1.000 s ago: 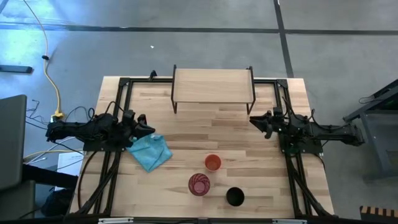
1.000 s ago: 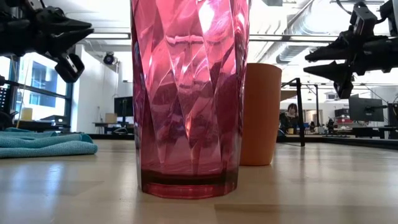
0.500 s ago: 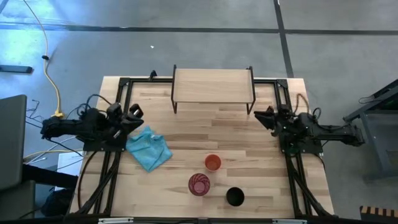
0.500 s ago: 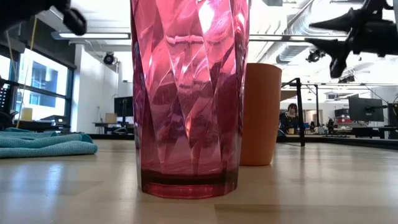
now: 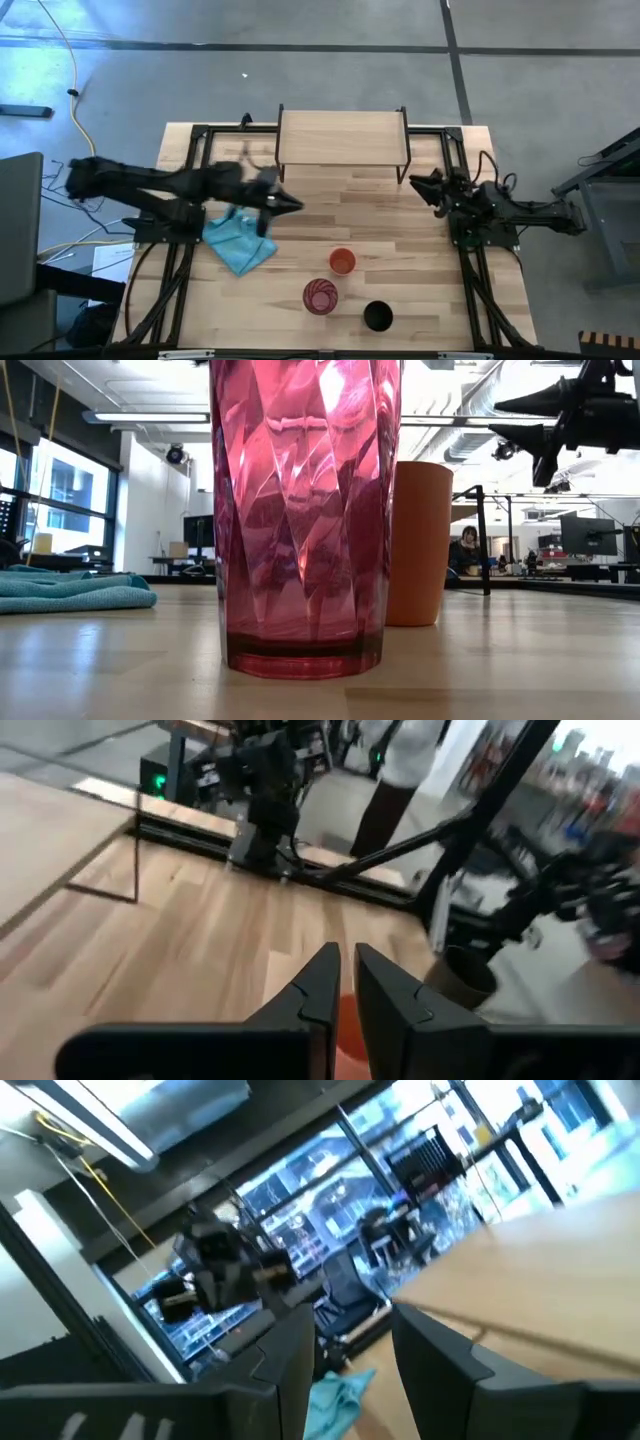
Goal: Stack small to large cups/mugs on shelf
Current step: Put the orange cup on the shelf
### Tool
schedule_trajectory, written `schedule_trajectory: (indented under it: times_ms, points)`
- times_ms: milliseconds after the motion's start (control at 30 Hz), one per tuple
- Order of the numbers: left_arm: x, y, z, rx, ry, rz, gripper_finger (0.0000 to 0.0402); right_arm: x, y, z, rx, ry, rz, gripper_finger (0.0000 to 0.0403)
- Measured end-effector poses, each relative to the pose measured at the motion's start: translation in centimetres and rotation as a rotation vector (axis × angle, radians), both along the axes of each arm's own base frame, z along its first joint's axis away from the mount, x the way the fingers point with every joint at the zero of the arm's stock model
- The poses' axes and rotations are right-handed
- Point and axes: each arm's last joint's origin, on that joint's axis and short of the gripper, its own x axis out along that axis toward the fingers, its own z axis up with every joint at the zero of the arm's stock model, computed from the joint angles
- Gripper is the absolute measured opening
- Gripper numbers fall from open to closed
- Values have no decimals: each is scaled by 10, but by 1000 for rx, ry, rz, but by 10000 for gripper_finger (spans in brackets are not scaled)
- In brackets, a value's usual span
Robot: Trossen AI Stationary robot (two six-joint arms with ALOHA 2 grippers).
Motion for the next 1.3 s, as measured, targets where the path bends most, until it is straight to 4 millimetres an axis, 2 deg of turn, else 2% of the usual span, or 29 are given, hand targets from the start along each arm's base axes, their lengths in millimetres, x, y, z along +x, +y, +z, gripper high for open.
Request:
schedule_trajectory:
  times_ms: [100, 300, 400, 500, 700, 833, 1033, 1300]
  points:
    - [37, 1, 3, 56, 136, -24, 24, 1, 1, -6, 32, 52, 26, 129]
    - [89, 5, -10, 80, 518, -82, 25, 3, 2, -15, 56, 143, 78, 129]
    - [109, 4, -11, 46, 562, -145, 39, 3, 2, -18, 58, 173, 82, 129]
    - [124, 4, -10, 16, 554, -192, 70, 3, 2, -20, 60, 192, 82, 129]
    - [134, 6, -8, 32, 550, -156, 150, 3, 2, -26, 65, 255, 83, 129]
    - [134, 6, -9, -2, 556, -149, 179, 3, 2, -26, 46, 262, 82, 129]
    - [143, -5, -24, -28, 580, -182, 176, 3, 2, -26, 7, 273, 78, 129]
    - [157, -28, -56, -20, 656, -196, 151, 3, 2, -26, 6, 274, 78, 129]
